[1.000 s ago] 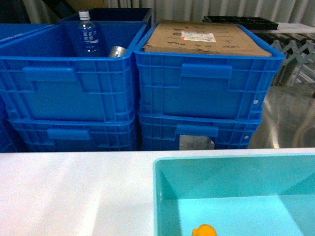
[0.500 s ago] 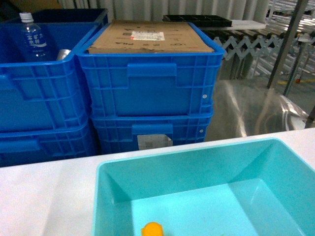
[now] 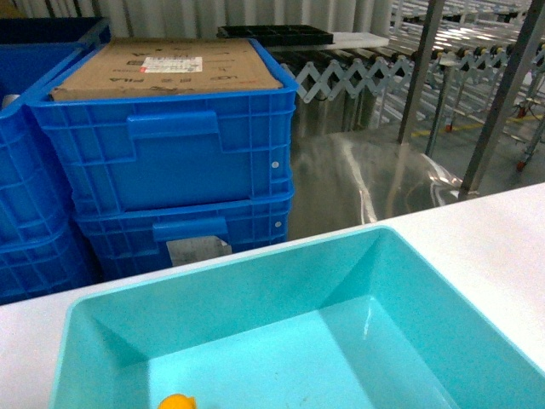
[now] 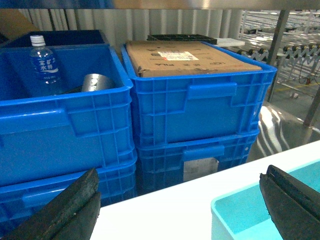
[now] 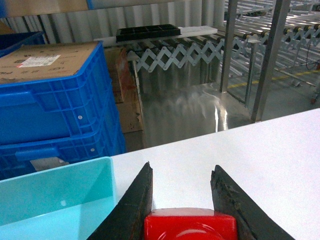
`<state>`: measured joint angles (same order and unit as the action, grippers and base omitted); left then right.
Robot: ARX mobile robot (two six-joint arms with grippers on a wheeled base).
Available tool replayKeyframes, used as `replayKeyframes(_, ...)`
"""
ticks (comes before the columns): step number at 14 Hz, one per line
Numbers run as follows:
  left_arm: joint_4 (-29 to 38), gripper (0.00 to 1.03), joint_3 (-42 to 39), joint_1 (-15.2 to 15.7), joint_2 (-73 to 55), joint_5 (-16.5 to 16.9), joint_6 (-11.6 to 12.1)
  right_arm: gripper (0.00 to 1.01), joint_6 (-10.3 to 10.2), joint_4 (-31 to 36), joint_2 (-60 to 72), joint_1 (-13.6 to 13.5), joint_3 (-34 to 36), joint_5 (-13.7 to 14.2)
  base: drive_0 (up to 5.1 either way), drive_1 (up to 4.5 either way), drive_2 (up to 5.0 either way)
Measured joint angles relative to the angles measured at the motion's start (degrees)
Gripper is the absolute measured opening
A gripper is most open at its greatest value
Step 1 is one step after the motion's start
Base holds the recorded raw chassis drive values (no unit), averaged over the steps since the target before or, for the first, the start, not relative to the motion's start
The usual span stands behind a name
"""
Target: Pick red block from blue box to shelf
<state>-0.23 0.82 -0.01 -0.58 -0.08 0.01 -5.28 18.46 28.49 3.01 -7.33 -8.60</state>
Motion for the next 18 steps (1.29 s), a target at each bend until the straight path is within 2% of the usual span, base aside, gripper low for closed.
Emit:
replayKeyframes(13,-0.02,0.98,0.0,0.0,0.0,0.0,0.0,0.28,0.0,0.0,0.0,0.0,0.0,0.0,-1.6,-1.62,-1.6)
replayKeyframes(18,0.04,0.98,0.0,0.0,0.0,-0.11,-0.02,0.28,0.02,-0.02,0.28,-0.02,-0.09,0.0,1.6,-5.61,-1.3)
